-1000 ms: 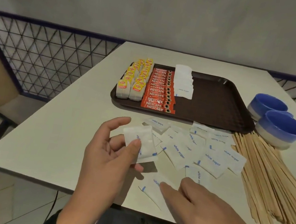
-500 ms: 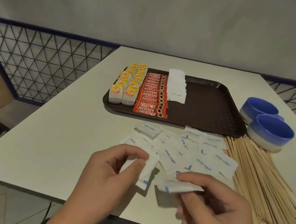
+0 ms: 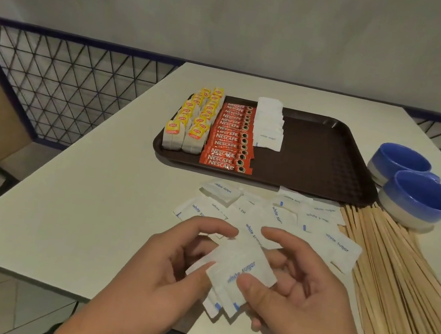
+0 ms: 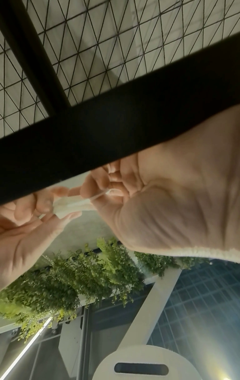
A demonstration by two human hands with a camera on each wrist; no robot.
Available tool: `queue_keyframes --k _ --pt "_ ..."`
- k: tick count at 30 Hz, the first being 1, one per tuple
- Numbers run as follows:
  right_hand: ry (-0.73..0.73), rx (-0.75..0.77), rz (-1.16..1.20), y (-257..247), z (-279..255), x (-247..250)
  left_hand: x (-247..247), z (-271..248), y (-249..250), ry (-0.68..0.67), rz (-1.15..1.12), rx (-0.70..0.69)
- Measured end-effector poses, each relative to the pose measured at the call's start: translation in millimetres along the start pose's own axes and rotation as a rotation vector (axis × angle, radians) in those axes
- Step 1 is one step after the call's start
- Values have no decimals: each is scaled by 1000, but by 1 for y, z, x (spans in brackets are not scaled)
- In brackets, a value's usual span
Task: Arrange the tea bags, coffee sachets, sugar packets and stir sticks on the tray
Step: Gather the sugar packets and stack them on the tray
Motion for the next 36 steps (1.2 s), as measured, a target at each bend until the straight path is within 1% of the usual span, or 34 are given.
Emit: queue_keyframes --k 3,4,7,9,11,15,21,24,26,28,30,32,34,35,36 --pt "-102 -54 -32 3 1 -3 -4 1 1 -57 6 -22" --pt "-122 -62 -36 3 1 -4 -4 2 0 -45 14 -31" --pt "-63 -17 19 1 3 0 1 3 -4 65 -29 -32" --pt "-10 13 112 -2 4 4 3 4 -7 96 -102 -13" --pt "-12 32 171 -3 5 6 1 6 -7 83 -143 14" --pt "2 22 184 -2 6 5 -5 8 -11 39 -177 71" --pt "18 1 109 -4 1 1 1 7 -8 80 -212 70" --pt "27 0 116 -7 1 0 3 6 -8 107 -262 69" --pt "13 -2 129 -6 1 -1 2 5 -6 102 -275 70" --pt "34 1 127 -4 1 -2 1 4 -3 88 -261 65" --pt "50 8 87 -5 0 -3 0 4 -1 71 -233 73" --pt "40 2 13 -4 -2 -5 -2 3 -2 62 -203 82" --pt "31 26 -69 -4 -6 -6 -3 4 -1 67 -176 82" --pt "27 69 -166 -6 -10 -5 -4 3 0 66 -160 78" --pt "5 134 -327 -11 -13 -5 -5 2 1 62 -142 70"
Point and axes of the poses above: each hand's wrist, its own z-axis towards the middle knuckle, its own x-axis out of the back of the hand, y = z × x, the point moved 4 cm from there along z, towards the middle knuckle, and after that the axes turned 11 degrees about z, right-handed, at the moved point
